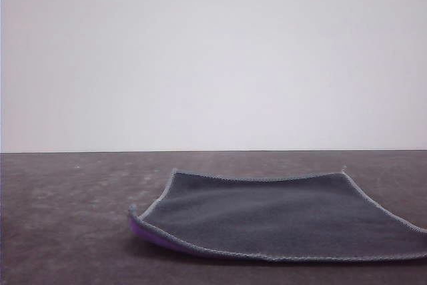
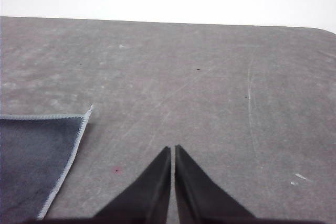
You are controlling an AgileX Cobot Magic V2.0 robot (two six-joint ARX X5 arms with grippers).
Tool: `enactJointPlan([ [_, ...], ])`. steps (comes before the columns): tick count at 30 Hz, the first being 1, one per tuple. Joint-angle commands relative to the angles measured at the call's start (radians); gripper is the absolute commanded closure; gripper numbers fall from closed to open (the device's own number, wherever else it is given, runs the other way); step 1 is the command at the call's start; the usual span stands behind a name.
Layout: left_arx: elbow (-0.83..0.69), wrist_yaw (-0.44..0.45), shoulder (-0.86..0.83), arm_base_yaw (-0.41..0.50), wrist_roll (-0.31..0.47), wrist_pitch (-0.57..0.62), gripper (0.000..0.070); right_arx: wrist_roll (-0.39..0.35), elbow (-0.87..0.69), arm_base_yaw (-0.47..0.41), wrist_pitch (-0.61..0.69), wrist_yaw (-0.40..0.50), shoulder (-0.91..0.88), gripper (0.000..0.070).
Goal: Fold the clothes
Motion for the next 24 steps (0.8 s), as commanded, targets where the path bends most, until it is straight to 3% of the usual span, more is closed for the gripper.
enactJointPlan([
  [1, -0.019, -0.003, 0.0, -0.001, -0.005, -0.006, 0.0684, 0.013, -0.005, 0.002, 0.013, 0.001, -0.002, 0.069],
  [14, -0.019, -0.003, 0.0, -0.001, -0.012, 0.011, 0.0684, 0.018, -0.005, 0.002, 0.016, -0.003, -0.002, 0.069],
  [24, 0.054, -0.003, 0.022, -0.001, -0.133, 0.033, 0.0689, 0.159, 0.052, 0.004, 0.015, -0.019, 0.001, 0.0695],
])
